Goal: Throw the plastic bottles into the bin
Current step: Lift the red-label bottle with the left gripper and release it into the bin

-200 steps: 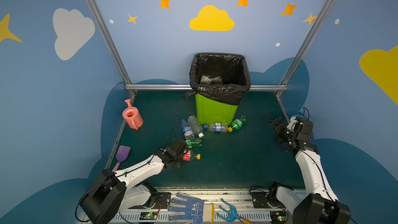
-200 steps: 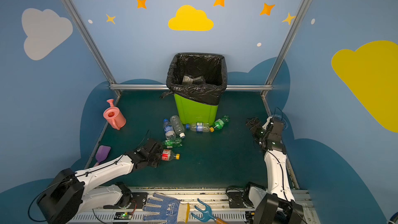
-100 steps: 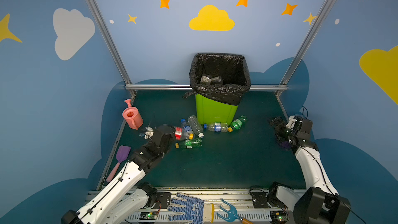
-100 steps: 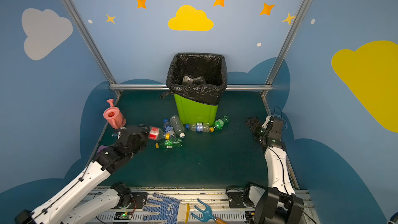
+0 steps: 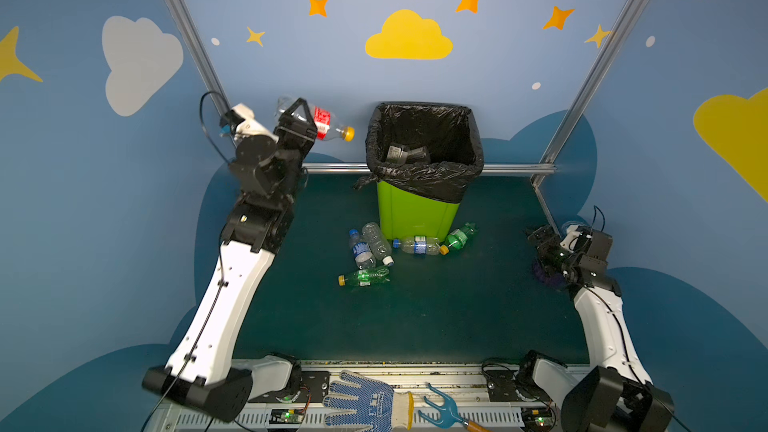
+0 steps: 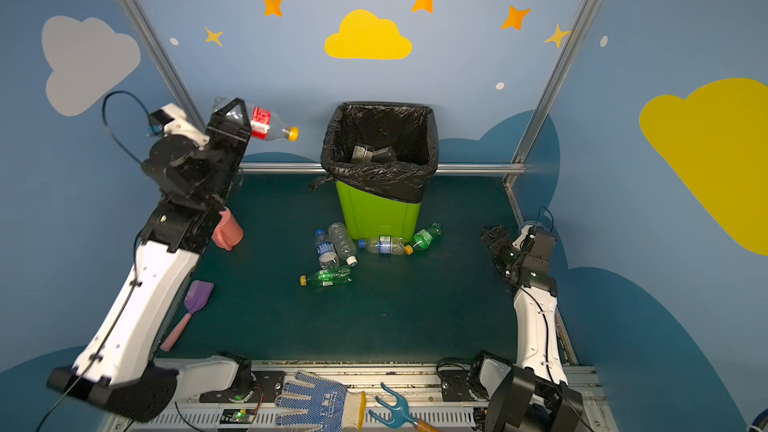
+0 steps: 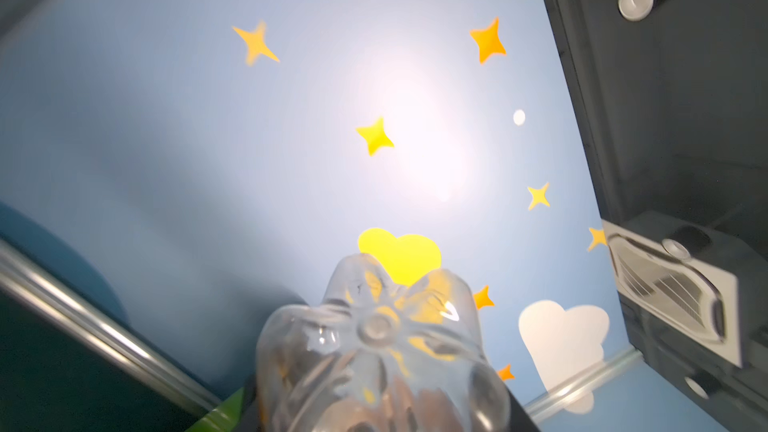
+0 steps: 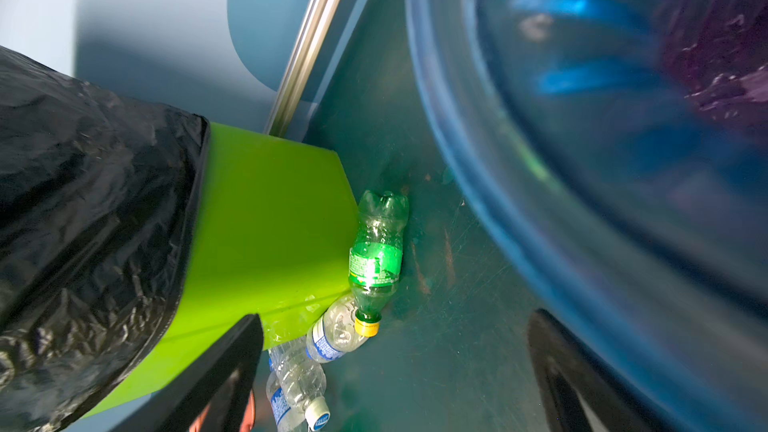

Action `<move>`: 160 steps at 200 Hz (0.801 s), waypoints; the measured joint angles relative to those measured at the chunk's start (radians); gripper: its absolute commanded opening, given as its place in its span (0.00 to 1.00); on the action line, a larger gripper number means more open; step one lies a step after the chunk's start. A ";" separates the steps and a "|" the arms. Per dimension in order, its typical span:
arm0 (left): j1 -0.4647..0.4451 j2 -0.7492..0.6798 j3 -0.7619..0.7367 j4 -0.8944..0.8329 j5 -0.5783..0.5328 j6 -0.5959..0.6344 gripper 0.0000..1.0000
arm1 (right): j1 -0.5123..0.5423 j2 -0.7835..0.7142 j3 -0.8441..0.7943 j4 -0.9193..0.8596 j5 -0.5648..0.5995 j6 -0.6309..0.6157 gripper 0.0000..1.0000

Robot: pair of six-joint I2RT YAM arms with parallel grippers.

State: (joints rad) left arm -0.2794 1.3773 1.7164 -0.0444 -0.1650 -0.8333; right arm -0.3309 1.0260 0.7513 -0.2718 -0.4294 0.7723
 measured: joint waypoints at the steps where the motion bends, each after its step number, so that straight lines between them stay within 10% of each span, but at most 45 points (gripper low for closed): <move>1: -0.001 0.008 0.007 0.000 0.003 0.002 0.59 | -0.001 -0.002 0.000 0.000 0.000 0.002 0.97; 61: -0.169 0.920 1.156 -0.394 0.282 0.169 0.93 | -0.004 -0.019 -0.006 -0.013 -0.029 0.013 0.98; 160: -0.203 0.072 0.156 0.024 0.211 0.422 1.00 | 0.070 0.081 -0.008 0.084 -0.038 0.006 0.97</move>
State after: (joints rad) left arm -0.4824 1.4498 1.8725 -0.0208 0.0456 -0.4110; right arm -0.2611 1.1072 0.7429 -0.1875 -0.4671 0.7788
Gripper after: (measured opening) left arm 0.997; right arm 0.974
